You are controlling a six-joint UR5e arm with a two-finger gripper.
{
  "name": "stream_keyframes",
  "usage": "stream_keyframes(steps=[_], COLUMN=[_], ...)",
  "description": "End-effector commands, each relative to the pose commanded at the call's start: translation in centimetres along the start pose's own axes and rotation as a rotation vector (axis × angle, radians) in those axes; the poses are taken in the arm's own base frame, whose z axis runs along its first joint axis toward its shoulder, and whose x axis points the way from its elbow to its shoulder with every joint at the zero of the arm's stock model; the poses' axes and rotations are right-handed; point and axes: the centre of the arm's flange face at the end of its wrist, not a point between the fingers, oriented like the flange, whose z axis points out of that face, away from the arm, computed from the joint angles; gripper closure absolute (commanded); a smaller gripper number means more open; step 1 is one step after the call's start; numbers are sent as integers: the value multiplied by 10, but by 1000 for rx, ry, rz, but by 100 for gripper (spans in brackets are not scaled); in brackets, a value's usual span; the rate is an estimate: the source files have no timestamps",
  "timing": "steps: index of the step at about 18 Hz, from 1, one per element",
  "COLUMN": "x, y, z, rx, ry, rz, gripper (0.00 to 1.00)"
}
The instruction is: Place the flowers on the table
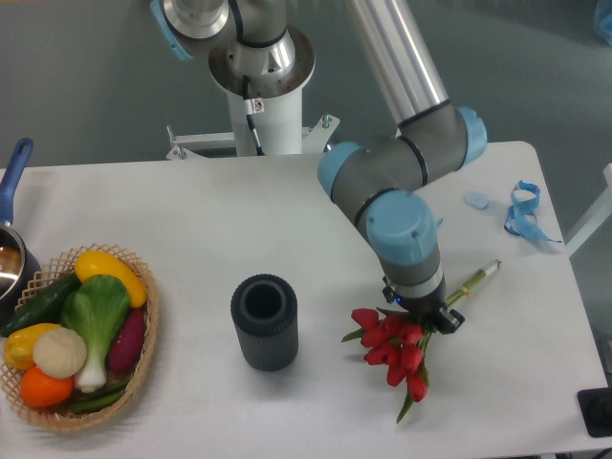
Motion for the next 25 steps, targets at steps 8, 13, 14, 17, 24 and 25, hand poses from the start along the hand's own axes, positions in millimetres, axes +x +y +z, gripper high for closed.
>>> stream_keyframes(steps=[8, 13, 14, 17, 24, 25], x=[-2, -18, -24, -33, -22, -19], y=[8, 47, 62, 107, 243, 257], z=[-28, -114, -133, -157, -203, -205], rx=[8, 42, 43, 66, 195, 204], ry=[-42, -174, -206, -220, -153, -150], rz=[-13, -81, -103, -153, 47, 77], gripper=[0, 0, 0, 0, 0, 0])
